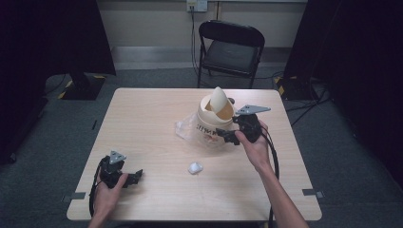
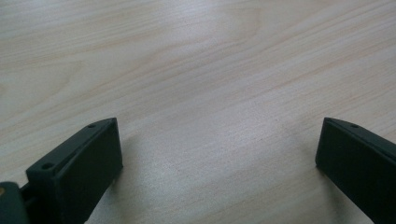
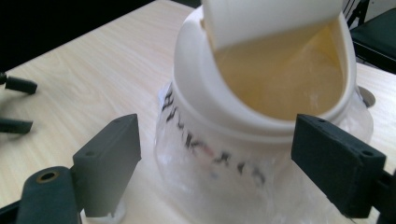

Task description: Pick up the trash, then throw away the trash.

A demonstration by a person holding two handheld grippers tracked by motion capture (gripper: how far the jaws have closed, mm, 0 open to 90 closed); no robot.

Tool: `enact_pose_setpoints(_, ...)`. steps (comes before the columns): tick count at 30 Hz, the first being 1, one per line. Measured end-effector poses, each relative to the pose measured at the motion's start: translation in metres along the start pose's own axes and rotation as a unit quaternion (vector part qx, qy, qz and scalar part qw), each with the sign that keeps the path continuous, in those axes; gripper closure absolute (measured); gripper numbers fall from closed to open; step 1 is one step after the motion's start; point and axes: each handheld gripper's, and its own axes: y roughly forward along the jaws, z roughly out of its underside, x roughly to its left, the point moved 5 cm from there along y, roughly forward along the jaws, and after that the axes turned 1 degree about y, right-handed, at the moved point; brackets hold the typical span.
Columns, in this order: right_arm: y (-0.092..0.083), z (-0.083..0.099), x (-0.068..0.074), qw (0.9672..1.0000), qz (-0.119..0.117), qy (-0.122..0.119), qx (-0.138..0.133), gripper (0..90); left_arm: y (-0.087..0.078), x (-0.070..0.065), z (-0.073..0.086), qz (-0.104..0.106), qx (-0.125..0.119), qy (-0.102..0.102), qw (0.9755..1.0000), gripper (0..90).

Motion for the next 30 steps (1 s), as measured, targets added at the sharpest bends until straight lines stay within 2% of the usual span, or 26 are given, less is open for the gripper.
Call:
enact_pose_setpoints(5, -0.012, 0.015, 0.008, 1.0, -0.001, 0.002, 0.002, 15.4, 0.0, 0.0, 0.0, 0.0, 0.0, 0.0, 1.0, 0.0)
enact_pose_setpoints(8, -0.011, 0.029, 0.015, 0.9998, -0.015, 0.002, 0.011, 19.3, 0.0, 0.0, 0.0, 0.0, 0.0, 0.0, 1.0, 0.0)
enact_pose_setpoints(11, -0.009, 0.036, 0.021, 0.9997, -0.023, 0.004, 0.012, 18.9, 0.0, 0.0, 0.0, 0.0, 0.0, 0.0, 1.0, 0.0)
enact_pose_setpoints(16, 0.005, 0.046, 0.04, 0.9983, -0.043, -0.02, 0.033, 20.1, 0.0, 0.0, 0.0, 0.0, 0.0, 0.0, 1.0, 0.0)
enact_pose_setpoints(19, 0.017, 0.05, 0.051, 0.9957, -0.068, -0.031, 0.055, 21.8, 0.0, 0.0, 0.0, 0.0, 0.0, 0.0, 1.0, 0.0)
enact_pose_setpoints(22, 0.026, 0.054, 0.063, 0.9942, -0.083, -0.038, 0.057, 23.8, 0.0, 0.0, 0.0, 0.0, 0.0, 0.0, 1.0, 0.0)
enact_pose_setpoints(26, 0.038, 0.064, 0.076, 0.992, -0.095, -0.04, 0.072, 23.3, 0.0, 0.0, 0.0, 0.0, 0.0, 0.0, 1.0, 0.0)
enact_pose_setpoints(30, 0.05, 0.075, 0.088, 0.9894, -0.103, -0.059, 0.084, 26.4, 0.0, 0.0, 0.0, 0.0, 0.0, 0.0, 1.0, 0.0)
